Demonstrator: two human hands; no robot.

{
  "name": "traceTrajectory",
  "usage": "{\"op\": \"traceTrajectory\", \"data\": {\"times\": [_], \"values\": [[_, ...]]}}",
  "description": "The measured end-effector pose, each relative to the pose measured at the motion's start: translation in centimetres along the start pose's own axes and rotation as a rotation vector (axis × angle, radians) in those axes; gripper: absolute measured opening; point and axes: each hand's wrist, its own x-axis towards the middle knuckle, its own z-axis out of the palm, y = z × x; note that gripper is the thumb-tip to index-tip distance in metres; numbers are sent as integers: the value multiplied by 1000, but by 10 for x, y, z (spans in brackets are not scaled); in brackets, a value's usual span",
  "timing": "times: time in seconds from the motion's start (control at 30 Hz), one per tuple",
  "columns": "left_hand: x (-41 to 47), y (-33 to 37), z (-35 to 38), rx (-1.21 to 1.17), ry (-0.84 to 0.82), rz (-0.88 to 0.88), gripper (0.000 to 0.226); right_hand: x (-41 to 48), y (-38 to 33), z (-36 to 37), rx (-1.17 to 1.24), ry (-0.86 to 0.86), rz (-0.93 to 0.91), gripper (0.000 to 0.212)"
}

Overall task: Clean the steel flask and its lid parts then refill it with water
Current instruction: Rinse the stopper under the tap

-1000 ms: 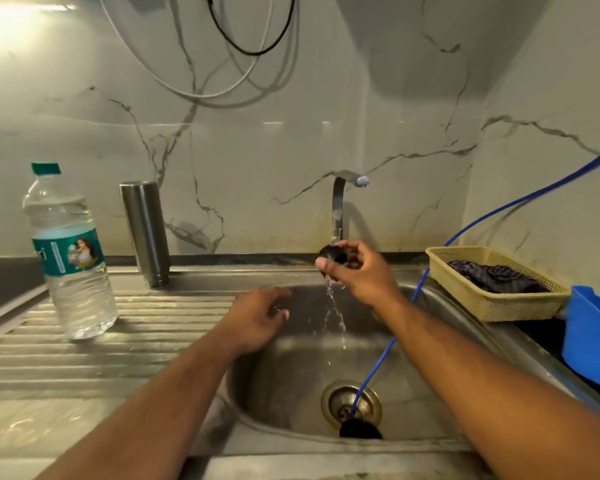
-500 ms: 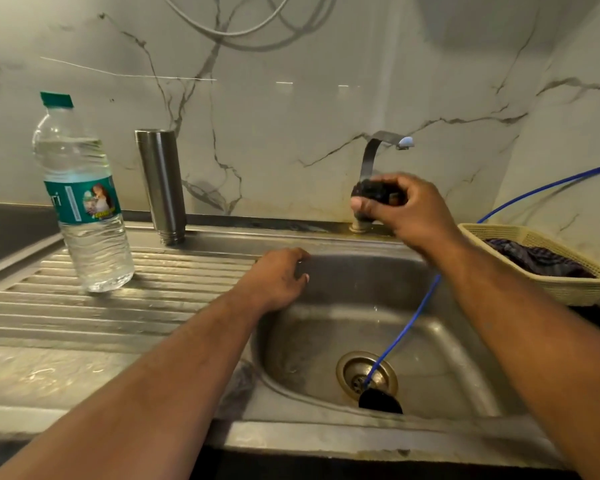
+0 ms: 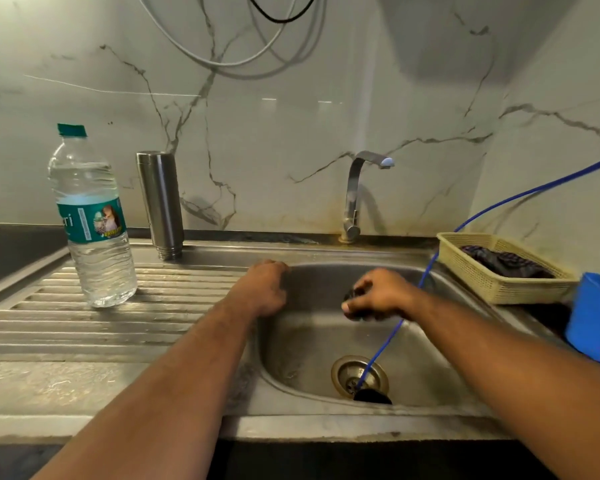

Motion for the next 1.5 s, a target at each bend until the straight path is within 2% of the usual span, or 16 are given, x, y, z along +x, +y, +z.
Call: {"op": "traceTrajectory", "data": {"times": [0.1,0.17,0.27,0.3,0.33,0.37,0.43,0.47,0.5,0.57,0.67,0.8,0.97,1.13,1.27,1.5], "values": [[-4,1,-6,-34,15,1,41,-12,-53,-54,5,101,-152,40],[-9,3,-12,-45,43,-8,41,-29,-86,-92,118,106,-232,48],[-20,5,-21,-72,114,-11,42,-58,-106,-123,525,59,-408,46],[-24,4,-24,-75,125,-8,42,-61,-101,-120,706,28,-404,42],[-28,2,-29,-71,121,-3,43,-59,-90,-105,821,-59,-322,37],[-32,-1,-35,-56,110,6,45,-53,-73,-82,719,-91,-220,31],[-40,-13,-49,27,94,11,51,-42,-26,-20,107,-121,-5,20],[-44,-21,-57,97,89,21,51,-34,-9,1,-99,-67,45,20],[-49,-32,-63,172,86,41,51,-31,-5,12,-184,-81,54,24],[-57,-54,-70,269,92,66,49,-25,-16,15,39,9,-4,32],[-57,-78,-71,184,74,38,46,-8,-60,3,119,150,-138,42],[-43,-85,-75,96,149,66,42,30,-115,-4,370,111,-221,47],[-33,-96,-69,137,68,-1,41,77,-188,5,278,119,-274,58],[-29,-104,-71,206,86,-30,43,121,-240,54,160,107,-326,59],[-28,-106,-72,270,116,-33,37,145,-260,82,107,109,-338,72],[-22,-110,-68,275,96,-59,37,164,-268,112,65,75,-288,75]]}}
